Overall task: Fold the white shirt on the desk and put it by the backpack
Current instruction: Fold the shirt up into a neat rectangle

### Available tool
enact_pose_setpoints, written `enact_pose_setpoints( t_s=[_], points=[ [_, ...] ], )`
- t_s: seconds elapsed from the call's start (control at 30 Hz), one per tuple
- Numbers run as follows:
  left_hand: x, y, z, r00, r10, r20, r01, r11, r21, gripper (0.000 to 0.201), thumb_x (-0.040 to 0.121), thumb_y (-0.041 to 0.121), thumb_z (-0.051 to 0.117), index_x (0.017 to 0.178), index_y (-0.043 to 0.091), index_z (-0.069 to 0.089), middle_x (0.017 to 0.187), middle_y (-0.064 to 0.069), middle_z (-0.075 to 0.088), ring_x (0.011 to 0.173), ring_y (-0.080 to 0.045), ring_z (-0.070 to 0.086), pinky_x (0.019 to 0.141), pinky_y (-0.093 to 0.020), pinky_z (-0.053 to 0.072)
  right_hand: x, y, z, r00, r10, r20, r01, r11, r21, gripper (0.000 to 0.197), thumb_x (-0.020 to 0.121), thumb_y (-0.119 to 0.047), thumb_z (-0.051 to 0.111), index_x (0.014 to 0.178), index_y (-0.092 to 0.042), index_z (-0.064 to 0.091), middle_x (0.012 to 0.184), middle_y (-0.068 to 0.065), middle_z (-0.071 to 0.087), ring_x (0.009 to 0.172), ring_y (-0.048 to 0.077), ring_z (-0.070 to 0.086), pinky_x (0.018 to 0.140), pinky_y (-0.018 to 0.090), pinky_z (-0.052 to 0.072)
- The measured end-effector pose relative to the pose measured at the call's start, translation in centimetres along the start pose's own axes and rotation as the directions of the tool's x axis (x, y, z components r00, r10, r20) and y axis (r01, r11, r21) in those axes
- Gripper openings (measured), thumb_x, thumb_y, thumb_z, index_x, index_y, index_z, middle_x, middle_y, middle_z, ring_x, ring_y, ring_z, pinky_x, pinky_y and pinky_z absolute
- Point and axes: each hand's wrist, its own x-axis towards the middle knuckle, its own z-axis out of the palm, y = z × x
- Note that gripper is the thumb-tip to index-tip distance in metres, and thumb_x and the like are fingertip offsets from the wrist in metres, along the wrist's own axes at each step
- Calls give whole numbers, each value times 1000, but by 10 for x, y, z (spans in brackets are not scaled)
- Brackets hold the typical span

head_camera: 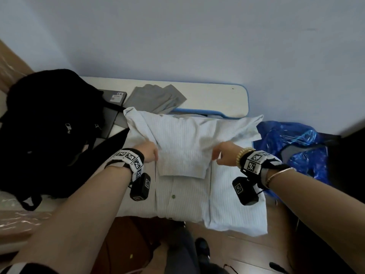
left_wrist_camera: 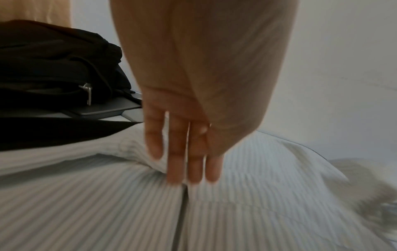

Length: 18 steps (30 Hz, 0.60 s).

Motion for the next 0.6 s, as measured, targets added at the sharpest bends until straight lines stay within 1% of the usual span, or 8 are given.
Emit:
enact_pose_setpoints(
  t_s=[0.07,0.1,0.17,0.23,0.33,0.43,0.53,0.6],
  points=[
    [0,7,-1,978,-12,-209,3,999,-42,23,88,7,48,90,6,70,106,-9,68,101,-27,61,90,-38,49,-3,5,-1,989,20,-150,-10,998,66,17,84,-11,59,98,-9,69,100,5,67,81,12,52,84,26,48],
    [2,11,-3,939,12,-343,-21,999,-25,22,88,8,46,92,7,68,107,-9,66,103,-28,59,90,-40,48,-2,9,-3,964,29,-263,-3,995,100,16,84,-11,58,97,-9,68,96,5,65,81,14,52,85,31,50],
    [9,17,-2,833,91,-547,-85,996,35,26,86,6,47,106,12,62,117,-6,57,113,-27,49,94,-41,42,3,16,-5,877,18,-481,31,995,94,17,84,-10,58,98,-10,67,97,6,62,89,22,55,86,37,47],
    [18,20,-2,784,150,-602,-118,989,93,40,87,9,49,126,18,52,136,-5,46,127,-26,38,104,-42,33,14,22,-7,813,-31,-581,39,999,1,23,83,-10,57,104,-12,65,113,8,61,110,28,52,94,40,40],
    [34,23,-6,848,182,-498,-88,974,207,50,96,23,43,144,25,32,158,-3,15,147,-25,8,118,-45,10,32,21,-14,850,-82,-521,25,993,-115,36,88,-15,53,124,-17,57,145,4,44,140,25,31,117,45,14],
    [51,21,-8,912,166,-375,-63,960,271,53,99,33,36,148,32,18,161,0,-1,148,-28,-6,118,-48,3,50,20,-21,927,-47,-372,-45,971,-235,44,96,-30,40,140,-24,39,155,-3,26,147,16,10,118,46,-9],
    [68,12,-4,949,75,-307,-1,972,236,58,97,44,35,149,31,12,160,-3,-4,144,-39,8,116,-52,15,57,25,-22,960,141,-241,-203,945,-255,52,96,-44,31,144,-27,28,156,2,20,145,23,15,116,51,7],
    [72,4,0,957,-25,-290,72,986,154,65,96,48,35,151,26,7,159,-11,-5,141,-40,19,114,-50,24,59,40,-11,935,324,-146,-344,929,-140,59,91,-53,30,145,-27,24,156,6,15,143,31,17,111,55,21]
  ],
)
